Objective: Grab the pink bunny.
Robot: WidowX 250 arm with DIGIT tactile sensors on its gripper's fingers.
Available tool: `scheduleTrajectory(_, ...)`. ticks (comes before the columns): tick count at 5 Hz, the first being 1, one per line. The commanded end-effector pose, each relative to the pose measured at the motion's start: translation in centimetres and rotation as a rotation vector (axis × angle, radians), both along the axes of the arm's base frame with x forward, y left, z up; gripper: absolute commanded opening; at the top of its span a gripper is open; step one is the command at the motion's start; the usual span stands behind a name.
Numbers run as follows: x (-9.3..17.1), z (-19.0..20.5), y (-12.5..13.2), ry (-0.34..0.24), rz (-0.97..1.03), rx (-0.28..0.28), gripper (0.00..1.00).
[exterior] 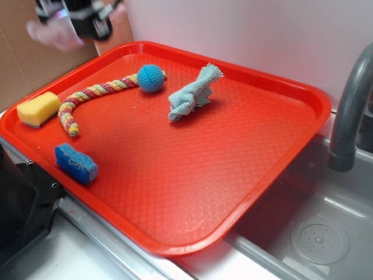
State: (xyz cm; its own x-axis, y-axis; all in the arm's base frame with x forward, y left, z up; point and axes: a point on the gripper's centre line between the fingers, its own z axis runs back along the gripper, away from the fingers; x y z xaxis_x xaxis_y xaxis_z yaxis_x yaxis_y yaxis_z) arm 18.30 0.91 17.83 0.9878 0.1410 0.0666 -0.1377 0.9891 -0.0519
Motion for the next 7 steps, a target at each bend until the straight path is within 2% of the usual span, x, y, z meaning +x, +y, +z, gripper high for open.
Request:
scheduleTrajectory(1,0.3,5.2,0.4,-0.092,-0.083,0.028,0.0)
scheduleTrajectory(2,-0.7,3.8,0.4,-0.132,-0.225,0.052,0.0)
scheduleTrajectory(3,-0.8,2.0,0.1,-0.12,-0.3,0.089,0.0)
scheduleTrajectory(4,-0.1,1.4,-0.1,-0.099,-0.316,0.085,0.0)
scheduleTrajectory(5,0.9,-0.6,0.3,-0.02,-0.299,0.08,0.0)
scheduleTrajectory(6,1.7,-3.0,0.0,0.067,-0.273,0.102,0.0)
scheduleTrajectory(7,2.0,-3.1,0.0,0.053,-0.248,0.104,0.0)
